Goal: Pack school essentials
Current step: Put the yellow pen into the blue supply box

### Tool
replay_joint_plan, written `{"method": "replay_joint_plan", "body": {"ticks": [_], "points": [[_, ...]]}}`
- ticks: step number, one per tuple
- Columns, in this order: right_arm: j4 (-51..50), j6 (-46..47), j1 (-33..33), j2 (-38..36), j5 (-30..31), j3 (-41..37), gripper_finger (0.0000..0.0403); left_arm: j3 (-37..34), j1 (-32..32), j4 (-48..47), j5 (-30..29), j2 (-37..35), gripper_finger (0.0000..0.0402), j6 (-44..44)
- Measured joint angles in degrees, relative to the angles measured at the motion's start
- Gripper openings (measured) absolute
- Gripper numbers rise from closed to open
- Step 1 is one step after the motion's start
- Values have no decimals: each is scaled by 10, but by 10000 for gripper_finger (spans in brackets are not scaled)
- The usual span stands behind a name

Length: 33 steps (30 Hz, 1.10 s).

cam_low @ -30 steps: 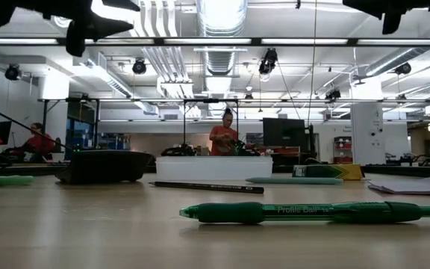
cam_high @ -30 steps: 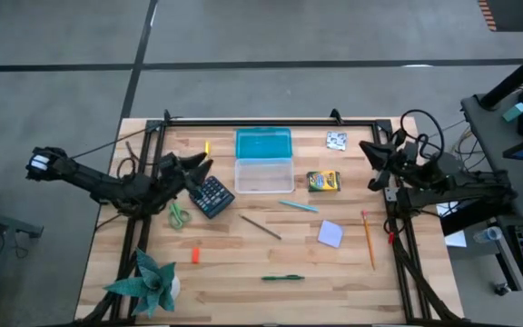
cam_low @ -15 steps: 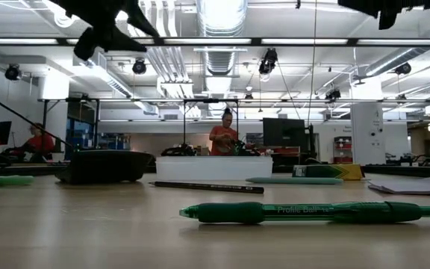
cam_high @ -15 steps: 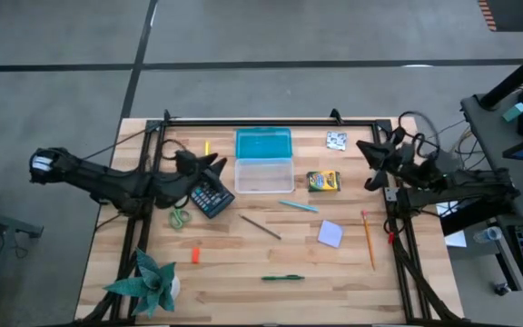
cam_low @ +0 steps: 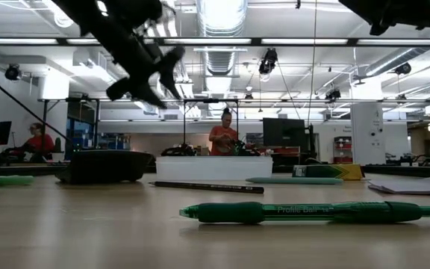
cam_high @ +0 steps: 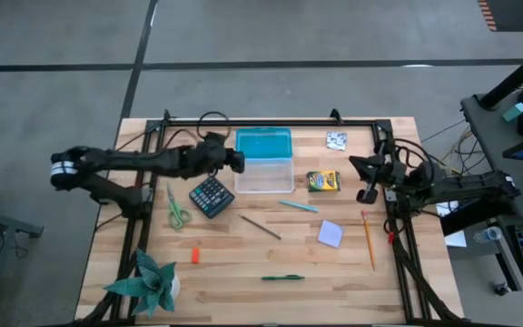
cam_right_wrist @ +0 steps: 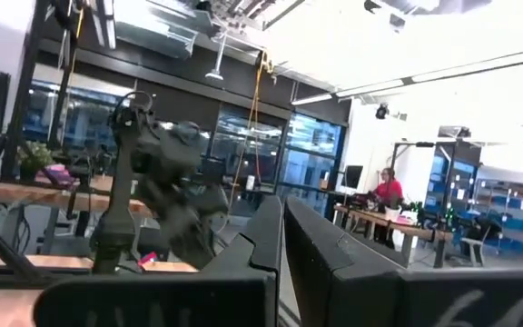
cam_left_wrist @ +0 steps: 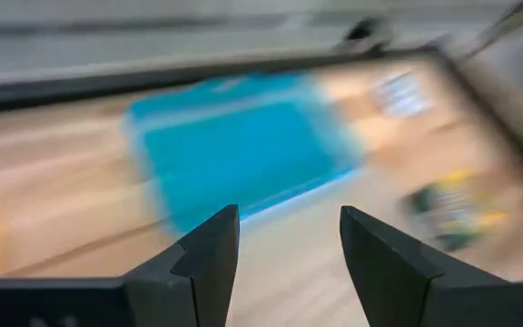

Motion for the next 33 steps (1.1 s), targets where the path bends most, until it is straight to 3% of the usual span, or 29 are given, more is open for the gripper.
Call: {"method": "replay_joint_plan", "body": {"ticks": [5, 9, 13, 23, 33], "points": [[-4, 27, 0, -3, 0, -3, 9, 51, 65, -176, 6, 77, 175, -28], [-29, 37, 0, -1, 0, 8, 9, 66, 118, -230, 40, 133, 175, -31], [-49, 46, 0, -2, 0, 13, 9, 66, 156, -231, 74, 175, 175, -27], [-53, 39, 0, -2, 0, 13, 9, 64, 212, -228, 60, 207, 175, 23], [-48, 24, 0, -2, 0, 13, 9, 56, 222, -208, 62, 235, 169, 36]]}}
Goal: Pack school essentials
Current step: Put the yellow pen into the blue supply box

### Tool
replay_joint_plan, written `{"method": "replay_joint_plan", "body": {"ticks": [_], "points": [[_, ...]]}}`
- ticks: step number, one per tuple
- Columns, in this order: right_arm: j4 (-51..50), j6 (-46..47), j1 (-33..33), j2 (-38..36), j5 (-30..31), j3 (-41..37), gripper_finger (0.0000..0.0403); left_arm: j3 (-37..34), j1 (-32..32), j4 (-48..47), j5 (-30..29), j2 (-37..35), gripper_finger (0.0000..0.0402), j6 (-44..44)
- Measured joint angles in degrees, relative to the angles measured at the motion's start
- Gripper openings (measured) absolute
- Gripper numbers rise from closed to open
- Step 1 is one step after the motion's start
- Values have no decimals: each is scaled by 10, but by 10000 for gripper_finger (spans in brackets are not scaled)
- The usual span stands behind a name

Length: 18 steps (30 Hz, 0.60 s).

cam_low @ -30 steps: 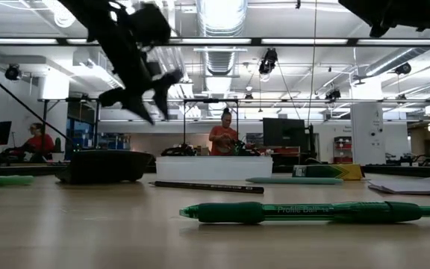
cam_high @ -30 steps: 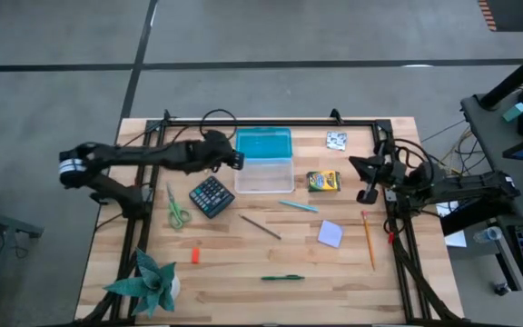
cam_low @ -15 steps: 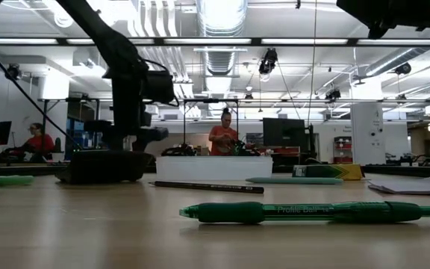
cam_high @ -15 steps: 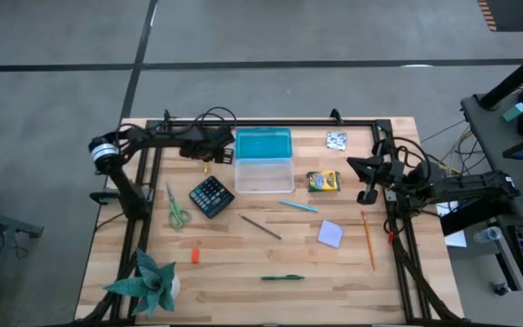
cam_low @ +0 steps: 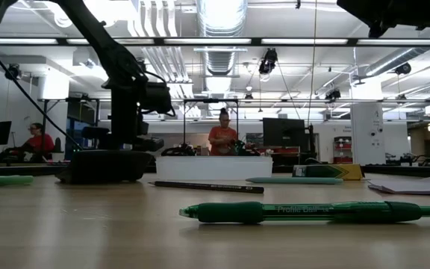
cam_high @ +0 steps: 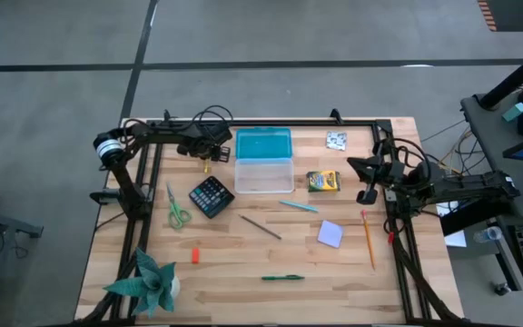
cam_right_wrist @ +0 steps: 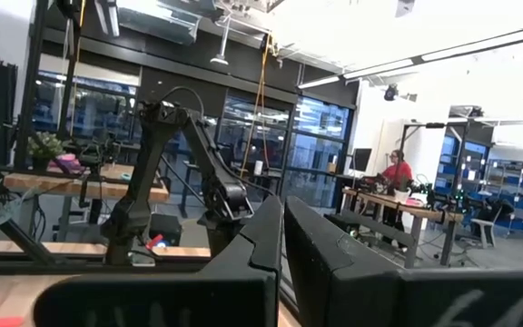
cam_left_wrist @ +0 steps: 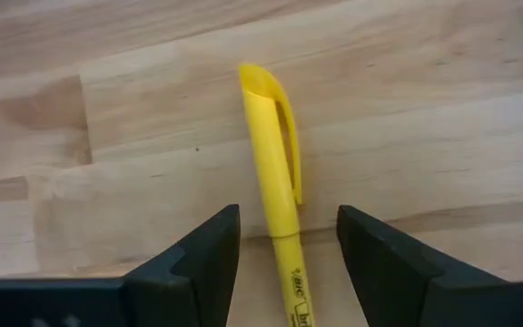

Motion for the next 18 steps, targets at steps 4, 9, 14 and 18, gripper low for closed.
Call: {"method": "replay_joint_plan", "body": {"ticks": [4, 9, 14, 18], "points": [[0, -3, 0, 0, 0, 0, 9, 1, 0, 4, 4, 4, 125, 0], [2, -5, 0, 0, 0, 0, 9, -1, 0, 3, 5, -2, 32, -1], [2, -5, 0, 0, 0, 0, 9, -2, 0, -1, -7, -4, 14, 4], [2, -4, 0, 0, 0, 0, 9, 2, -2, -16, -6, -11, 10, 22]]}}
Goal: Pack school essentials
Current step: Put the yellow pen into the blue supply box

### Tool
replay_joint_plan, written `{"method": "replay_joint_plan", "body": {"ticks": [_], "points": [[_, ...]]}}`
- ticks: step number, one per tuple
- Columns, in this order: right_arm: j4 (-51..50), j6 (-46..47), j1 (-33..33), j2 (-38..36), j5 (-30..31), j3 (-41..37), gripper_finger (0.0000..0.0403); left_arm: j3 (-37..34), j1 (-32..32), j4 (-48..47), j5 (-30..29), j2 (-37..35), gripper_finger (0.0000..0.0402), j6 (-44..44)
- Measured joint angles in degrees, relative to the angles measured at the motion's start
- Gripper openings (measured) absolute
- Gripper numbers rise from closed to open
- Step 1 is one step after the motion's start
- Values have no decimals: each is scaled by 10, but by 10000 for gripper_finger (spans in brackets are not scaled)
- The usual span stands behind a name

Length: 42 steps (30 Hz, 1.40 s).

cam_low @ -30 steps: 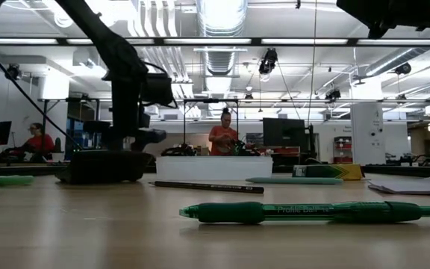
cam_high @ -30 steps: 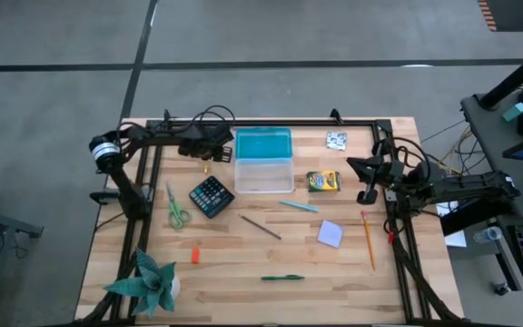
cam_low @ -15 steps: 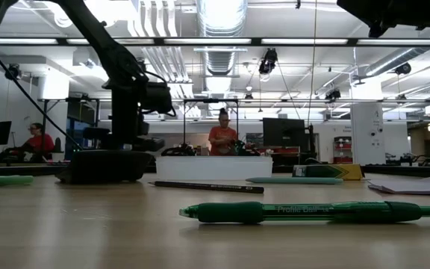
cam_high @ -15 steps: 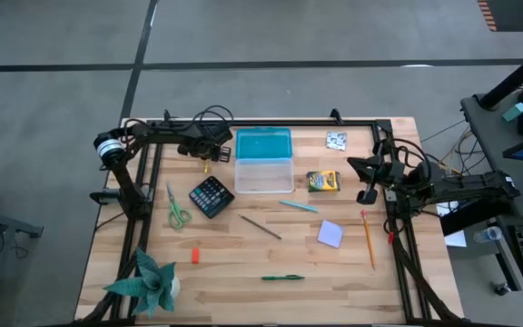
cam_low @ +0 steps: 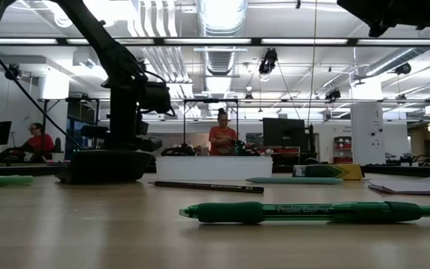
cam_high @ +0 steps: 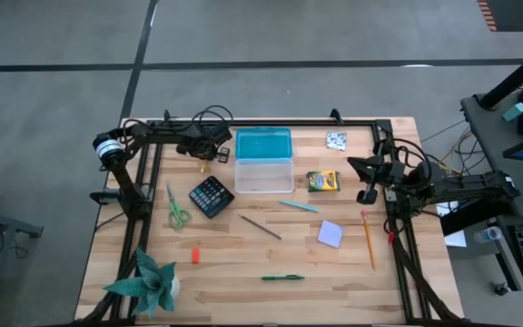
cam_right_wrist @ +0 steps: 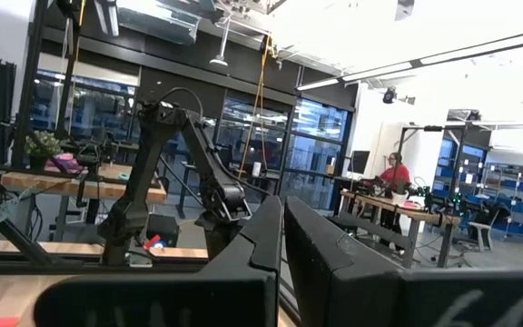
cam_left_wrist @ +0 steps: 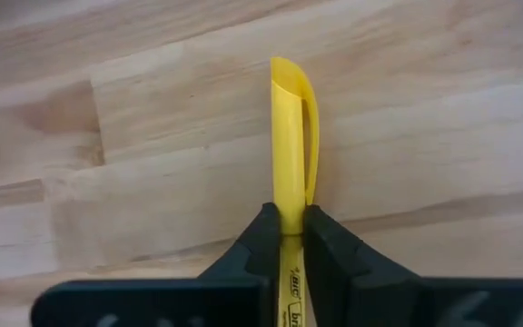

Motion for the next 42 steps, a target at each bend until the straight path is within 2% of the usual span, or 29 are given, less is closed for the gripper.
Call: {"method": "replay_joint_plan", "body": {"ticks": [7, 12, 20, 25, 27, 29, 32, 38, 42], "points": [[0, -1, 0, 0, 0, 0, 9, 57, -29, -66, 2, -54, 3, 51], [0, -1, 0, 0, 1, 0, 9, 95, -58, -98, -2, -102, 2, 54], [-2, 2, 0, 0, 1, 0, 9, 46, -36, -102, -11, -112, 1, 55], [-2, -1, 0, 0, 1, 0, 9, 2, -13, -17, -10, -92, 0, 96], [-2, -1, 0, 0, 1, 0, 9, -9, 7, 12, 28, -90, 3, 98], [-2, -4, 0, 0, 1, 0, 9, -19, 26, 34, 57, -91, 17, 103], [-2, -6, 0, 0, 1, 0, 9, -30, 45, 34, 60, -91, 56, 113], [-2, -7, 0, 0, 1, 0, 9, -52, 56, 81, 29, -91, 151, 129], [-2, -8, 0, 0, 1, 0, 9, -70, 56, 102, 20, -91, 173, 130]]}}
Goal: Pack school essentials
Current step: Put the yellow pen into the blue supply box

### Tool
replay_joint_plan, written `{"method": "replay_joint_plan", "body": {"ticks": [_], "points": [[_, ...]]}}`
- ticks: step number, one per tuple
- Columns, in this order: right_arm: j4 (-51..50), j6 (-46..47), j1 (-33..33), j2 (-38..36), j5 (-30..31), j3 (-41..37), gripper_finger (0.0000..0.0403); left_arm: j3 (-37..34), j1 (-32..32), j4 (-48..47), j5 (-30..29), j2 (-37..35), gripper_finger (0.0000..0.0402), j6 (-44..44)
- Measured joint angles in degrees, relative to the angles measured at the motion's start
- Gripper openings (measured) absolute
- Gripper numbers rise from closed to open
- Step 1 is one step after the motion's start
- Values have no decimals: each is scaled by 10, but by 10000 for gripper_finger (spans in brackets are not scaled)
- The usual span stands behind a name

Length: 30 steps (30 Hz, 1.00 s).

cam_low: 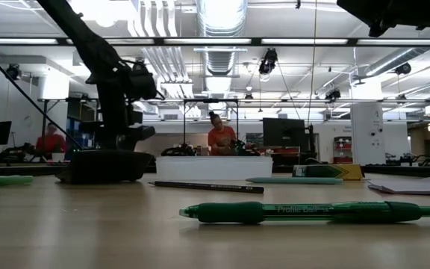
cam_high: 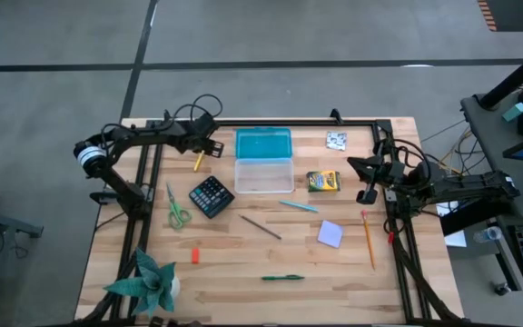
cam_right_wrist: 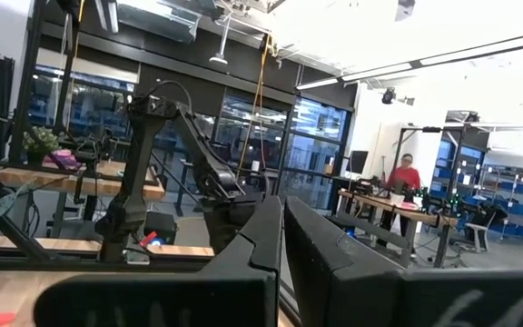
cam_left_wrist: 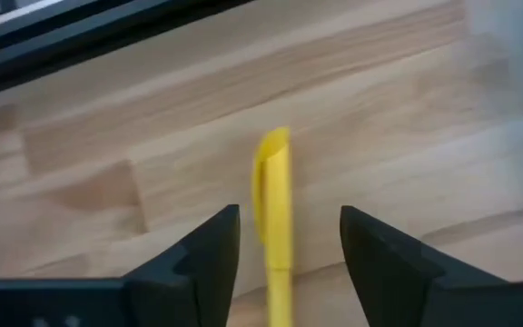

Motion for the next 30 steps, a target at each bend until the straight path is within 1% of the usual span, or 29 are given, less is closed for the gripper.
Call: {"method": "replay_joint_plan", "body": {"ticks": [4, 8, 15, 19, 24, 30], "points": [[0, 0, 0, 0, 0, 0, 9, -14, 3, 13, -9, 0, 167, -1], [0, 0, 0, 0, 0, 0, 9, -41, 2, 63, -9, 0, 154, -5], [0, -5, 0, 0, 0, 0, 9, -79, 2, 117, -6, 12, 128, -23], [0, -5, 0, 0, 0, 0, 9, -82, 1, 128, -6, 39, 96, -36], [0, -5, 0, 0, 0, 0, 9, -82, 1, 130, -6, 67, 22, -49], [0, -5, 0, 0, 0, 0, 9, -83, 0, 128, -7, 69, 19, -51]]}}
